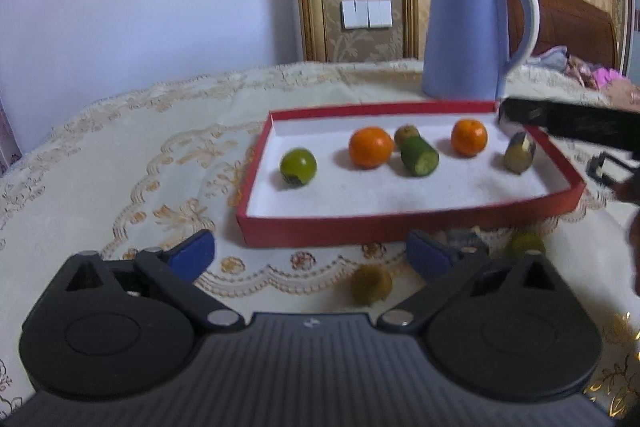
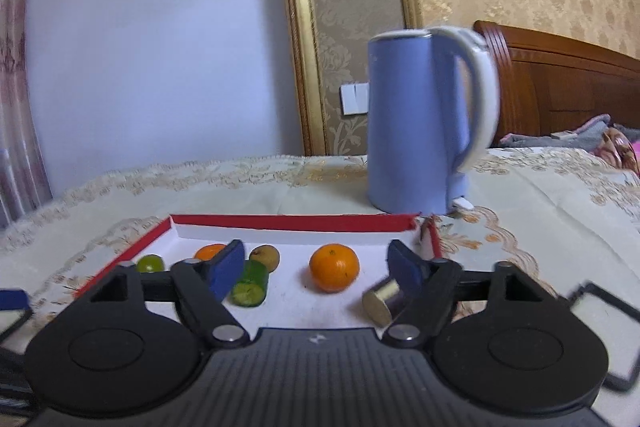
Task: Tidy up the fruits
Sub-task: 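Move the left tool to a small brown fruit and close on it, then lower the brown fruit into the tray and open the left tool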
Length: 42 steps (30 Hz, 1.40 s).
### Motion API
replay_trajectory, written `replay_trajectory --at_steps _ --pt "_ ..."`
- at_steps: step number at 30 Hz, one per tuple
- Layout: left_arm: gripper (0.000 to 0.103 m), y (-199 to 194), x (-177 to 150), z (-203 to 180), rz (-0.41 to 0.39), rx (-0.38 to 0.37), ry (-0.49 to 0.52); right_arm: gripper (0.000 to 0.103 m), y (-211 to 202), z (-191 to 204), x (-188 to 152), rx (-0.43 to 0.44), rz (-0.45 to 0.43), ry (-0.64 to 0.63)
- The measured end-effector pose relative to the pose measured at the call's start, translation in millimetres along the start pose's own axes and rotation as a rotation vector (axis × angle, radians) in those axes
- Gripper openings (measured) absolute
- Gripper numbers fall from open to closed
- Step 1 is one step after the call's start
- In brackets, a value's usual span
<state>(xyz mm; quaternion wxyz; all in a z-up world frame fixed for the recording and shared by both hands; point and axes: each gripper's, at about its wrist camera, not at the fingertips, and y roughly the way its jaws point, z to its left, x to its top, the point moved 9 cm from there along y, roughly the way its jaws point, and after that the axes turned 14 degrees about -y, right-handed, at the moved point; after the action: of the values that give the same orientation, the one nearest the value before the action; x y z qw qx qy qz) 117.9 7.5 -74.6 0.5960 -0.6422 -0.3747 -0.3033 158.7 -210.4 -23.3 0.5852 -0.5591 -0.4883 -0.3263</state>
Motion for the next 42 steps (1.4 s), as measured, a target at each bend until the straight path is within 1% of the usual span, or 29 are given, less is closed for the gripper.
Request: replay_trajectory --at_steps 1,4,8,10,11,12,13,15,18,23,26,35,42 --pt "0.090 1.6 -1.8 -1.3 0.010 0.001 0.005 0.082 -7.8 -2.4 -2.2 -0.004 -0.003 0.012" --pt "0.090 5.3 -5.5 -6.6 0.021 -0.003 0.018 0.082 -28.3 -6.3 -8.3 -0.012 -0.005 0.018" --pt "0.090 9.4 -8.8 -12.7 0.031 -0.006 0.034 0.082 -48.1 -4.0 -12.7 -0.032 -0.005 -0.037" --pt "0.087 11.8 -11.3 -15.7 0.045 -0.013 0.033 0.082 -54.3 -2.1 -13.7 -0.029 -0.010 -0.049" --pt "0.082 13.7 -12.9 -16.9 0.054 -0.013 0.036 0.082 -56.3 -0.7 -14.0 -0.026 -0.011 -0.051" --pt "0.076 15.6 -14.7 -17.5 0.064 -0.008 0.038 0.083 -57.8 0.9 -14.6 -0.023 -0.010 -0.052" --pt "0.072 17.5 -16.0 -17.4 0.071 -0.005 0.038 0.083 -59.4 2.4 -15.1 -0.020 -0.010 -0.056" --pt "0.056 22.0 -19.4 -17.7 0.094 -0.006 0.034 0.083 -60.1 6.9 -16.4 -0.012 -0.008 -0.073" --pt "0.045 26.2 -24.7 -17.9 0.123 -0.021 0.022 0.083 -59.8 12.7 -18.6 -0.003 -0.003 -0.090" --pt "0.033 25.0 -26.5 -24.2 0.121 -0.037 0.041 0.083 -59.2 19.4 -23.7 0.009 0.010 -0.107" --pt "0.025 24.7 -27.1 -26.8 0.129 -0.050 0.033 0.083 -59.6 21.1 -26.1 0.011 0.015 -0.114" --pt "0.024 24.3 -25.0 -25.8 0.145 -0.040 0.007 0.083 -63.5 18.9 -30.7 0.010 0.031 -0.112" --pt "0.024 13.7 -12.3 -13.9 0.112 -0.022 -0.015 0.083 -65.7 21.4 -33.3 0.008 0.040 -0.143"
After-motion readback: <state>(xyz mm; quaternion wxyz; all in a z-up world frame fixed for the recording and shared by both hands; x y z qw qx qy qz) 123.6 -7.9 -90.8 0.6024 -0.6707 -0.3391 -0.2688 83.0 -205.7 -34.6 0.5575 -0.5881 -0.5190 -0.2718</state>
